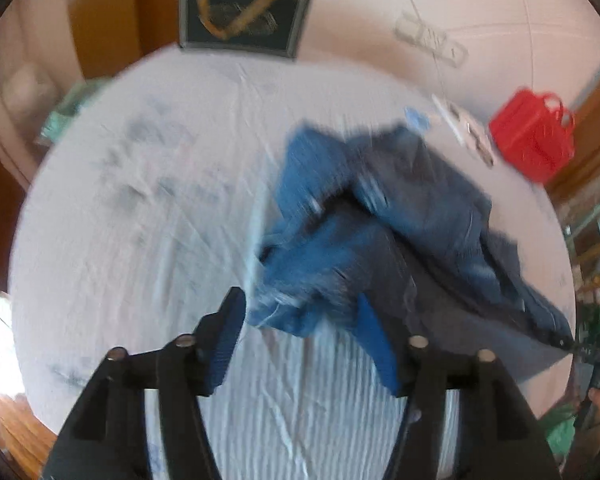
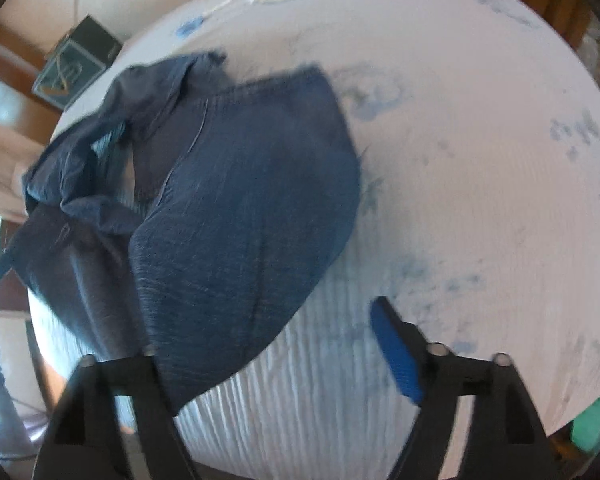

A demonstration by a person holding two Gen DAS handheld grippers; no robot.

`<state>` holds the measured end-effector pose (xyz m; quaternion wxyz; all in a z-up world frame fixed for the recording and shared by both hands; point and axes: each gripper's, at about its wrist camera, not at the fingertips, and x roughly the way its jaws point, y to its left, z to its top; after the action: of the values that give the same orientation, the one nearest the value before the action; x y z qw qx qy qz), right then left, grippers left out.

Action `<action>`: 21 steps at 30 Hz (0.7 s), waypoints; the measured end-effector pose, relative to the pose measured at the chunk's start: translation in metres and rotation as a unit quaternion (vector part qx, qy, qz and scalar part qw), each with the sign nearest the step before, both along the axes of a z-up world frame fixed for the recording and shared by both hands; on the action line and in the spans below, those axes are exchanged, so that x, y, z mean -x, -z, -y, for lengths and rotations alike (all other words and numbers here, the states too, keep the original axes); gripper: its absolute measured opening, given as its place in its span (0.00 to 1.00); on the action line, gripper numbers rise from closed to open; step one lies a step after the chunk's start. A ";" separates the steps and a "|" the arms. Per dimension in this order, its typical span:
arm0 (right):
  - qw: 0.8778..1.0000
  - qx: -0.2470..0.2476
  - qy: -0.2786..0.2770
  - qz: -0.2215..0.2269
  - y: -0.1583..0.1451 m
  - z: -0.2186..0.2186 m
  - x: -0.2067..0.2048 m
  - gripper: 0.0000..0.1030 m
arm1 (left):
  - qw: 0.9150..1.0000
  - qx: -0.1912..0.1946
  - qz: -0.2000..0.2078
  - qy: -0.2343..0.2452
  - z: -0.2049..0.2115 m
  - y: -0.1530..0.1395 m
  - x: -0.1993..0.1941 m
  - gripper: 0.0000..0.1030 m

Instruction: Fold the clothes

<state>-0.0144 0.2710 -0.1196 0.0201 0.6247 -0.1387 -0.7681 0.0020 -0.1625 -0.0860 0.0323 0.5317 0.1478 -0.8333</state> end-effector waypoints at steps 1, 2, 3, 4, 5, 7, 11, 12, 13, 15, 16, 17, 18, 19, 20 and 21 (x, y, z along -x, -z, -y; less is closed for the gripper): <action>1.000 0.003 0.001 -0.009 -0.006 -0.001 -0.001 0.83 | 1.000 0.001 -0.005 -0.007 0.005 -0.002 -0.001 0.57; 1.000 0.011 -0.002 -0.017 -0.013 -0.001 -0.001 0.83 | 1.000 0.002 -0.010 -0.014 0.011 -0.004 -0.001 0.57; 0.999 0.022 -0.008 -0.023 -0.019 -0.001 -0.004 0.86 | 1.000 0.004 -0.015 -0.020 0.016 -0.006 -0.002 0.57; 0.999 0.028 -0.014 -0.029 -0.025 -0.002 -0.009 0.87 | 0.999 0.005 -0.019 -0.027 0.021 -0.008 -0.003 0.57; 0.999 0.028 -0.018 -0.034 -0.031 -0.003 -0.013 0.89 | 0.999 0.006 -0.024 -0.034 0.026 -0.010 -0.003 0.57; 0.999 0.022 -0.013 -0.045 -0.041 -0.009 -0.015 0.91 | 0.998 0.009 -0.034 -0.048 0.037 -0.014 -0.004 0.57; 0.998 -0.003 0.025 -0.065 -0.043 -0.031 -0.001 0.93 | 0.999 0.003 0.010 -0.050 0.033 0.035 0.018 0.57; 0.997 -0.008 0.031 -0.068 -0.039 -0.033 0.009 0.93 | 0.999 0.003 0.020 -0.050 0.027 0.049 0.024 0.57; 0.997 -0.008 0.034 -0.069 -0.033 -0.033 0.018 0.93 | 0.998 0.003 0.028 -0.049 0.022 0.062 0.030 0.57; 0.998 -0.013 0.033 -0.061 -0.017 -0.030 0.043 0.93 | 0.998 0.006 0.033 -0.045 0.010 0.076 0.037 0.57; 0.998 -0.020 0.030 -0.056 -0.008 -0.028 0.055 0.93 | 0.998 0.015 0.033 -0.043 0.003 0.080 0.041 0.57; 0.998 -0.036 0.026 -0.052 0.001 -0.023 0.068 0.93 | 0.998 0.028 0.032 -0.039 -0.002 0.084 0.045 0.57; 0.997 -0.048 0.021 -0.051 0.008 -0.017 0.080 0.93 | 0.998 0.040 0.033 -0.035 -0.007 0.086 0.049 0.57; 0.997 -0.054 0.017 -0.051 0.015 -0.014 0.090 0.93 | 0.998 0.052 0.034 -0.030 -0.012 0.089 0.052 0.57; 0.997 -0.059 0.012 -0.052 0.021 -0.010 0.100 0.93 | 0.997 0.061 0.033 -0.027 -0.015 0.090 0.055 0.57; 0.997 -0.063 0.007 -0.053 0.025 -0.006 0.109 0.93 | 0.997 0.062 0.030 -0.029 -0.016 0.087 0.055 0.57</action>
<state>-0.1236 0.2768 -0.1447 -0.0176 0.5818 -0.0934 -0.8078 -0.0526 -0.1466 -0.1727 0.0940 0.5492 0.1098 -0.8231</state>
